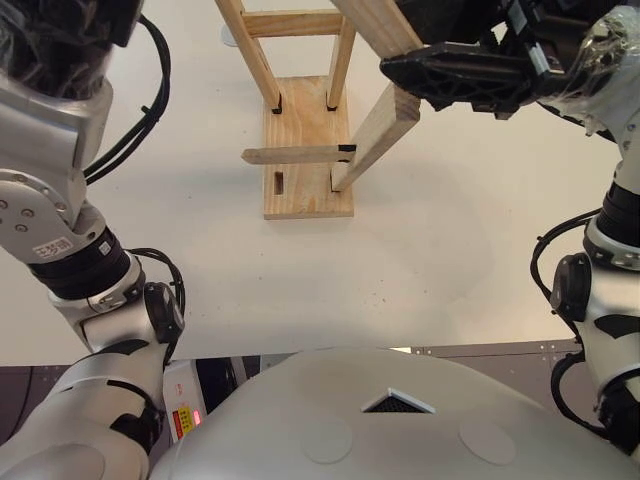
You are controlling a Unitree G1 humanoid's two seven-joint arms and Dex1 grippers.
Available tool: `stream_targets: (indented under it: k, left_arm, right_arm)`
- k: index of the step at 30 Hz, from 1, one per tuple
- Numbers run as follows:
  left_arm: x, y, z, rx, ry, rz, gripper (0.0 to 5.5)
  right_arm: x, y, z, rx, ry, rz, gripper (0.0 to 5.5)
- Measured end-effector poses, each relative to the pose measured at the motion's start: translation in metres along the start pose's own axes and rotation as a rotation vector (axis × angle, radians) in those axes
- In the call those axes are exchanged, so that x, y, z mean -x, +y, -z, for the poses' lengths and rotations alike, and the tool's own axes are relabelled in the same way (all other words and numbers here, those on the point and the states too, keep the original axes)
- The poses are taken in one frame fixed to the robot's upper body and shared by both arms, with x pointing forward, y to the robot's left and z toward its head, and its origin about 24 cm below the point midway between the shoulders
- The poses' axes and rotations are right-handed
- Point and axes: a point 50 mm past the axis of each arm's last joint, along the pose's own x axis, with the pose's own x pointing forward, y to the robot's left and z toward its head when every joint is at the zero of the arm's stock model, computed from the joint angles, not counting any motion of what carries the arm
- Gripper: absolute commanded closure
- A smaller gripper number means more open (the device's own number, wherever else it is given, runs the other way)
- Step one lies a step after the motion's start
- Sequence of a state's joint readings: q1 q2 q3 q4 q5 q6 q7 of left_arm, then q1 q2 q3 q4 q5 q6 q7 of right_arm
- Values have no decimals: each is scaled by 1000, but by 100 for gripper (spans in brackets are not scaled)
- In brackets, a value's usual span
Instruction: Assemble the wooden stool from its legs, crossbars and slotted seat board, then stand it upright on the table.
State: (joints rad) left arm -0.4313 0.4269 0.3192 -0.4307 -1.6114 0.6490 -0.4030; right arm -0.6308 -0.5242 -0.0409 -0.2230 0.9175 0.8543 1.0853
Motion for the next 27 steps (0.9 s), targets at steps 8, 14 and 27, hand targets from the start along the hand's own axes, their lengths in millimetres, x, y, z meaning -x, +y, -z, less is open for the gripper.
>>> stream_targets:
  k: [8, 14, 27]
  left_arm:
    - [41, 28, -67, -230, -298, -278, 349]
    - [84, 35, -56, -303, -152, -423, 349]
    - [151, 70, 15, -226, 174, -605, 349]
  right_arm:
    - [0, -6, 15, 37, 119, 53, 160]
    - [5, -2, 29, 12, 198, 34, 177]
    - [7, -2, 32, 6, 218, 24, 178]
